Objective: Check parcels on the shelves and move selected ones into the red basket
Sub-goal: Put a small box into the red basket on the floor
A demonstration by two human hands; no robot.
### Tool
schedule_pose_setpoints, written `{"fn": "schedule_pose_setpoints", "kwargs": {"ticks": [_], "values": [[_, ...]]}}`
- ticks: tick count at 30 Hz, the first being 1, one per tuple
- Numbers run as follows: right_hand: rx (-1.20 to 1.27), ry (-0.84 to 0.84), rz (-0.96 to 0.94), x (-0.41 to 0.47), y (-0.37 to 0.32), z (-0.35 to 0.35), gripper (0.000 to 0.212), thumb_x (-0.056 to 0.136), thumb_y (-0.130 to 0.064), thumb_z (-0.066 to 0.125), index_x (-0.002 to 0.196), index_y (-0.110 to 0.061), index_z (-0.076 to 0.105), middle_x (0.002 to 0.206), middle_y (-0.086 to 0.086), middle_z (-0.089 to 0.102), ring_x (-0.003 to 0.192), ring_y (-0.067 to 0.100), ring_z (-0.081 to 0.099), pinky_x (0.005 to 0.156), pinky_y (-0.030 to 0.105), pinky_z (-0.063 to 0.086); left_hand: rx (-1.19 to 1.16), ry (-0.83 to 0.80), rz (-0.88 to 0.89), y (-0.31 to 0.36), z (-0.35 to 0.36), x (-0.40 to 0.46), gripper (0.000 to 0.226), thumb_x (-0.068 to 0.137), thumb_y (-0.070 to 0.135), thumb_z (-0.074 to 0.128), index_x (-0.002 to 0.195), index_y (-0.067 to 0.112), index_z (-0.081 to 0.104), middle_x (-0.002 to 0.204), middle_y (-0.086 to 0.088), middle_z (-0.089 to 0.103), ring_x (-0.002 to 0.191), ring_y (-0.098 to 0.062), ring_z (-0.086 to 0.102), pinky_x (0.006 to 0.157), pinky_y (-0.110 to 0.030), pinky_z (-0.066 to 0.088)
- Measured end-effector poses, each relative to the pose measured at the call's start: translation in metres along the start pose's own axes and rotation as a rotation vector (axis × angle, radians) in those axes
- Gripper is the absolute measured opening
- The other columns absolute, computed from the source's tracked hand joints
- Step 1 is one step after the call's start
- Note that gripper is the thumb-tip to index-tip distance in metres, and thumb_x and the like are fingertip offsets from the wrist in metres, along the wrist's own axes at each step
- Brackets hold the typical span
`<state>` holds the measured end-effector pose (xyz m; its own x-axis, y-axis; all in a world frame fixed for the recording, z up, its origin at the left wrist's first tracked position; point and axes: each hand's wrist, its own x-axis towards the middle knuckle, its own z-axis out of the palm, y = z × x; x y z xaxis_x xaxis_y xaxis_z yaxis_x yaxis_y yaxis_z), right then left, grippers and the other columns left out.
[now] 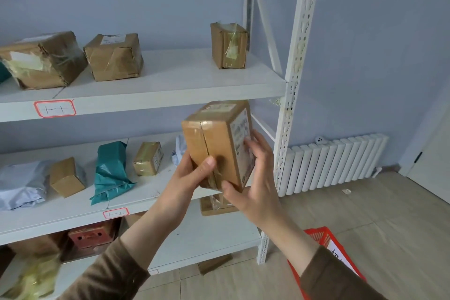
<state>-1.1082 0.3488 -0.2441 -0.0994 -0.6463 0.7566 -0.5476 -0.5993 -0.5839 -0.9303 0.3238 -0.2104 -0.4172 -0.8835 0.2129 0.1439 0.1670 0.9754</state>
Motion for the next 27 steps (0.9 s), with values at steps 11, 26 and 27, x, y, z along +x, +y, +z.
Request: {"fn": "schedule_pose_setpoints", "kwargs": {"ticks": [11,26,27], "values": [[-0.316,0.129,-0.168,-0.001,0.002,0.018,0.097,0.073,-0.036,0.088,0.15,-0.016,0.032,0.164,0.014,0.023,0.148,0.04,0.033,0.111,0.059,0.041,0.02,0.102,0.213,-0.017,0.006,0.01,0.11,0.069,0.036,0.093,0.154,0.031,0.024,0.149,0.001,0.055,0.14,-0.018,0.055,0.108,-0.038,0.053],[0.464,-0.123,0.595,0.01,-0.004,0.022,0.076,0.078,-0.071,0.072,0.146,-0.053,0.044,0.138,-0.017,0.066,0.128,0.012,0.065,0.108,0.052,0.053,-0.35,0.086,-0.12,-0.028,-0.027,0.028,0.069,0.091,0.049,0.066,0.153,0.025,0.048,0.143,-0.011,0.067,0.132,-0.032,0.065,0.113,-0.053,0.046],[0.481,-0.117,0.615,0.008,-0.003,0.022,0.075,0.077,-0.073,0.072,0.145,-0.054,0.046,0.137,-0.016,0.067,0.127,0.013,0.066,0.107,0.051,0.053,-0.334,0.089,-0.118,-0.028,-0.026,0.029,0.074,0.088,0.052,0.068,0.154,0.027,0.046,0.142,-0.009,0.068,0.131,-0.031,0.066,0.112,-0.054,0.047]]}}
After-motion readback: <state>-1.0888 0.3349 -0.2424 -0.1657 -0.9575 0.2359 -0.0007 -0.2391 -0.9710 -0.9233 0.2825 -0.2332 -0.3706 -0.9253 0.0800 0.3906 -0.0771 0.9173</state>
